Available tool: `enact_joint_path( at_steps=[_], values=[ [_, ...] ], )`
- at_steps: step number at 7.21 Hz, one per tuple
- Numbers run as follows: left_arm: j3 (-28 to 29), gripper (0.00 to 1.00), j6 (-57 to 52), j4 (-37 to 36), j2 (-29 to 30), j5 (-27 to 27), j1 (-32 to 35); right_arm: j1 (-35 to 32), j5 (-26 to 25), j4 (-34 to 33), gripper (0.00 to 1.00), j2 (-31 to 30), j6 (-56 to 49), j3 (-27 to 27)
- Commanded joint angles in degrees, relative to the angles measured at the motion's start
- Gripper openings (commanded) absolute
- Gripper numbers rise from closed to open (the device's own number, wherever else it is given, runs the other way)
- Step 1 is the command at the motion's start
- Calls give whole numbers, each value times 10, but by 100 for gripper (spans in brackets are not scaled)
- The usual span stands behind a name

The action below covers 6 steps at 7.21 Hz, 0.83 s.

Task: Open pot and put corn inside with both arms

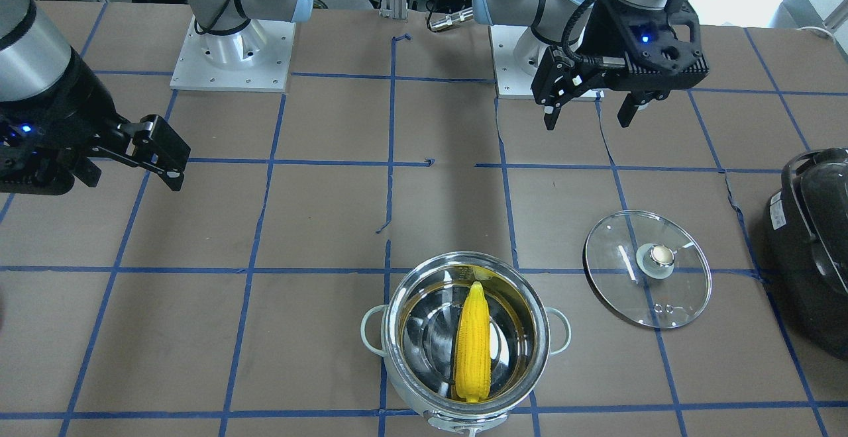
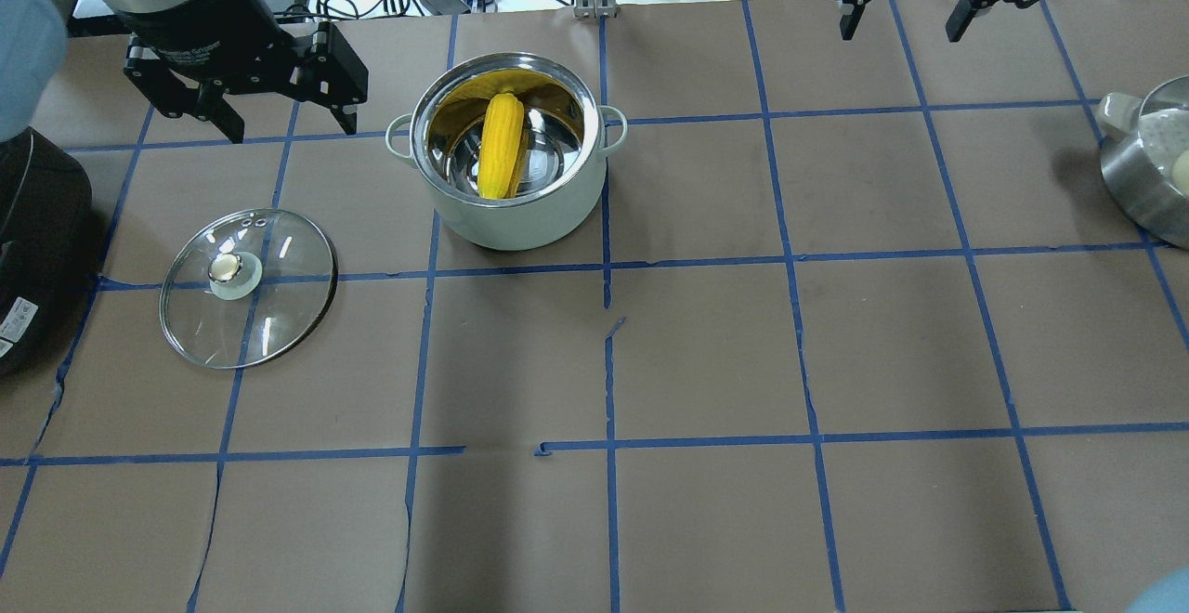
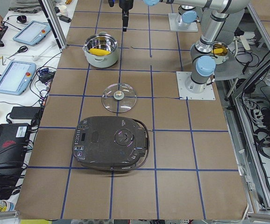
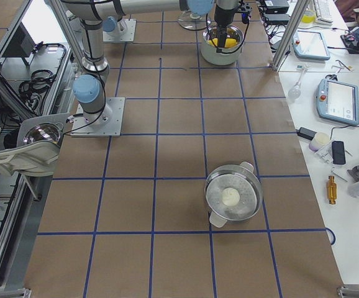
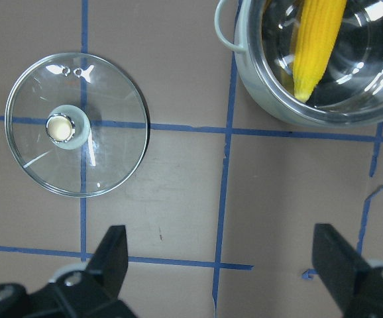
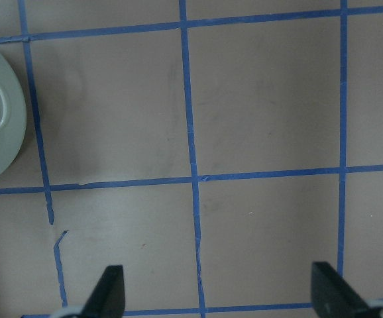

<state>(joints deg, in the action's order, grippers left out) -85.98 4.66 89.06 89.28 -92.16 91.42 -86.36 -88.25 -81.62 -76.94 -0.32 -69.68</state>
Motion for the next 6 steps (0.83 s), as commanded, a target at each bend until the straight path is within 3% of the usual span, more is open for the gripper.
enact_joint_path(
  at_steps=[1,4,6],
  values=[
    [-1,100,1,-3,2,1,2,0,1,5,100,-6,-2,-22],
    [-1,100,3,-4,3,0,14,-14,3,-7,100,-51,7,-106],
    [0,100,4,-9,4,1,15,-17,-1,-9,100,-80,8,-114]
  ],
)
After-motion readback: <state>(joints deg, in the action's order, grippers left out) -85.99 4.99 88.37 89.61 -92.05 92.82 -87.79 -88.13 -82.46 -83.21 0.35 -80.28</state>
